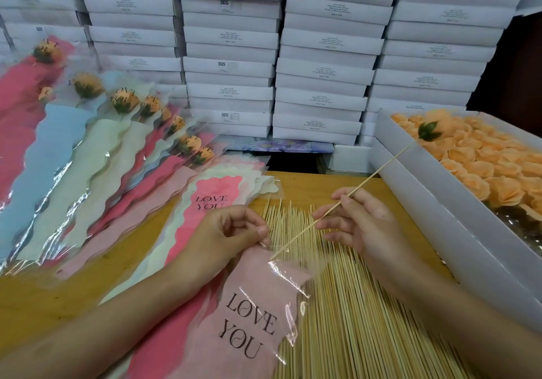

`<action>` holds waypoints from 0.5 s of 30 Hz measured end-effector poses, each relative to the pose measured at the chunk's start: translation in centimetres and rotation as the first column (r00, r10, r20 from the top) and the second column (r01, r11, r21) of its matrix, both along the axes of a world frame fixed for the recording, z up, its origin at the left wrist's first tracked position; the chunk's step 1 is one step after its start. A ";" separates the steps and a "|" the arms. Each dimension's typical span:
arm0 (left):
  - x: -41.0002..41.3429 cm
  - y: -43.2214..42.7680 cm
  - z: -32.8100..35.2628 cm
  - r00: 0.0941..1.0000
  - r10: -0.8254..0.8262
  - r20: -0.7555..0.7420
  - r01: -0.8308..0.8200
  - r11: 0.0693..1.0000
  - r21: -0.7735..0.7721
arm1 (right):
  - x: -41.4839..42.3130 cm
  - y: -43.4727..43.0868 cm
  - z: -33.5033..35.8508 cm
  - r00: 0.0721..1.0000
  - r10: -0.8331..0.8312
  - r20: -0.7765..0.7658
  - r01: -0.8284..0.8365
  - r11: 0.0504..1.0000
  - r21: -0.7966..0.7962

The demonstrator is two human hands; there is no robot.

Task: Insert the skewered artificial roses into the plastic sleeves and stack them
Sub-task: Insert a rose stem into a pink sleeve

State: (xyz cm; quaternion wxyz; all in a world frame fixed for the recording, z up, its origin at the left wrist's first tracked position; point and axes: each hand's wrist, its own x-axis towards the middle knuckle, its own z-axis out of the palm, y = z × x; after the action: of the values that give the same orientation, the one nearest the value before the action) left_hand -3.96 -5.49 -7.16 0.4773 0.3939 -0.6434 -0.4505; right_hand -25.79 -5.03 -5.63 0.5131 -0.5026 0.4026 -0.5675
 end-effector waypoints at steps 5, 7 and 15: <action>0.0 0.0 -0.1 0.996 -0.052 -0.068 0.049 0.998 -0.035 | 0.5 0.5 0.0 0.996 0.048 -0.072 -0.045 0.998 0.045; 0.1 -0.1 -0.1 0.996 -0.058 -0.073 0.054 0.997 -0.046 | 0.6 0.7 0.0 0.993 0.076 -0.094 -0.071 0.996 0.056; 0.2 -0.2 -0.3 0.992 -0.056 -0.115 0.049 0.997 -0.060 | 1.3 1.6 0.0 0.938 0.190 -0.290 -0.174 0.981 0.080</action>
State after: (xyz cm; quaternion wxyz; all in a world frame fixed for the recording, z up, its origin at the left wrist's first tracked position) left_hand -3.80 -5.72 -7.44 0.5132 0.3361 -0.6371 -0.4667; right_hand -24.48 -3.39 -5.59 0.5104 -0.6033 0.4415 -0.4250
